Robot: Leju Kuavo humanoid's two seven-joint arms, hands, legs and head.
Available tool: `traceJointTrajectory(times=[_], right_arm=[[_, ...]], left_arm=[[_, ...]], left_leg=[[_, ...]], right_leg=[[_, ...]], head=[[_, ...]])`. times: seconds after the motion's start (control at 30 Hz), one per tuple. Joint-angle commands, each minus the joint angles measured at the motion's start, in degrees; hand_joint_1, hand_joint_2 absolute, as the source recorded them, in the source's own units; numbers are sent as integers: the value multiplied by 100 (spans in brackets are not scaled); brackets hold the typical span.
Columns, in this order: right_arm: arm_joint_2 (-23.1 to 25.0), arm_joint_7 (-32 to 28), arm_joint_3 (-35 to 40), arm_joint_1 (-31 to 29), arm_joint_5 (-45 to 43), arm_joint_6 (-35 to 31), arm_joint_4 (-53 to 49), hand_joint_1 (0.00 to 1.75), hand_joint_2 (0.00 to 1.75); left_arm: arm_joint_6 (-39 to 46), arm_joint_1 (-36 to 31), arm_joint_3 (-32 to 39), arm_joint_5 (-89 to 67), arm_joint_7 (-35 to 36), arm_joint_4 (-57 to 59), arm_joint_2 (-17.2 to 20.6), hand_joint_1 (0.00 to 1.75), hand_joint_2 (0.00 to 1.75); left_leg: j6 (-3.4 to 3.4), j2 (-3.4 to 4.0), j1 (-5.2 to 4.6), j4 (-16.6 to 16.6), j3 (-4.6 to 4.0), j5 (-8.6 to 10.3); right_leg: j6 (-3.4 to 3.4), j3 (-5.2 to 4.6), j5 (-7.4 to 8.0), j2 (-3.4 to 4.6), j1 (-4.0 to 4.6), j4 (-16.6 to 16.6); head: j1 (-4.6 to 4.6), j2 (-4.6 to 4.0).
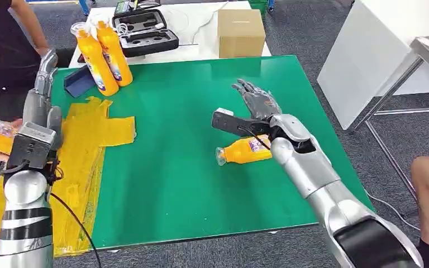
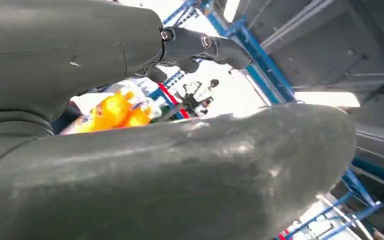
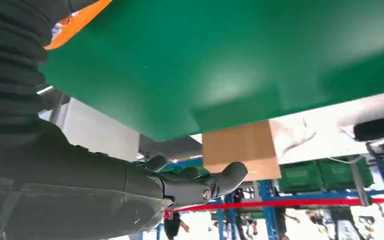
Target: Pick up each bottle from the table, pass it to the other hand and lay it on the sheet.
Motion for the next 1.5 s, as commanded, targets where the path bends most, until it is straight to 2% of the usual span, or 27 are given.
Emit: traceJointTrajectory(times=[0.03,0.07,0.13,0.3,0.37,0.53,0.7,0.77,1.0,1.03,1.2,1.5], right_arm=[[131,-801,490,-1076,-301,1123,1774,0,175],[26,-1022,688,-1274,-380,1498,1921,0,175],[-180,-1236,1066,-1623,-518,1850,2040,0,175],[-232,-1228,1156,-1676,-645,1890,1998,0,175],[-403,-1193,1444,-1842,-914,2096,1899,0,175],[-1097,-1151,2304,-2620,-1778,3096,1551,0,175],[-1213,-1009,2612,-2664,-2109,3119,1411,0,175],[-1420,-780,3081,-2881,-2612,3324,1315,0,175],[-1733,-511,3970,-3081,-3055,3583,1252,0,175],[-1746,-462,4111,-3041,-3082,3577,1314,0,175],[-1846,-513,4391,-2896,-3090,3399,1451,0,175],[-1839,-525,4399,-2924,-3104,3413,1445,0,175]], left_arm=[[-26,-423,-236,80,1,571,-61,0,0],[-13,-485,-256,119,-32,672,-41,0,0],[39,-562,-281,188,-85,835,17,0,0],[52,-552,-282,200,-95,834,36,0,0],[81,-523,-266,243,-108,839,53,0,0],[110,-609,-245,345,-245,1103,107,0,0],[116,-614,-252,364,-264,1114,113,0,0],[113,-666,-284,367,-266,1205,124,0,0],[149,-691,-264,466,-310,1359,153,0,0],[151,-704,-277,461,-317,1391,165,0,0],[156,-699,-311,461,-325,1424,164,0,0],[156,-702,-313,461,-325,1420,166,0,0]], left_leg=[[-3,0,-2,6,4,-3],[-5,-3,0,10,8,-6],[-2,-7,-4,8,-1,0],[-3,-8,-2,9,4,-2],[-4,-11,0,11,11,-6],[-1,-12,-10,15,-14,2],[1,-17,-7,11,-3,3],[1,-13,-6,18,-4,-1],[-9,-21,-2,35,11,-15],[-1,-15,-6,12,3,0],[1,-13,-3,8,9,-1],[-1,-9,-3,12,3,-1]], right_leg=[[-5,3,-5,-7,-1,9],[-8,8,-8,-12,1,12],[-5,-3,-4,-13,-2,11],[-5,4,-5,-15,-1,10],[-7,13,-9,-20,2,10],[3,-16,-1,-17,-9,19],[2,0,0,-20,-5,9],[1,1,-3,-18,-3,15],[-13,17,-19,-39,3,32],[1,6,-2,-22,-3,8],[2,14,0,-19,0,1],[1,5,0,-16,0,8]], head=[[-2,0],[0,0],[-2,0],[0,0],[0,0],[0,0],[0,0],[0,0],[-2,0],[-2,0],[0,0],[-2,0]])
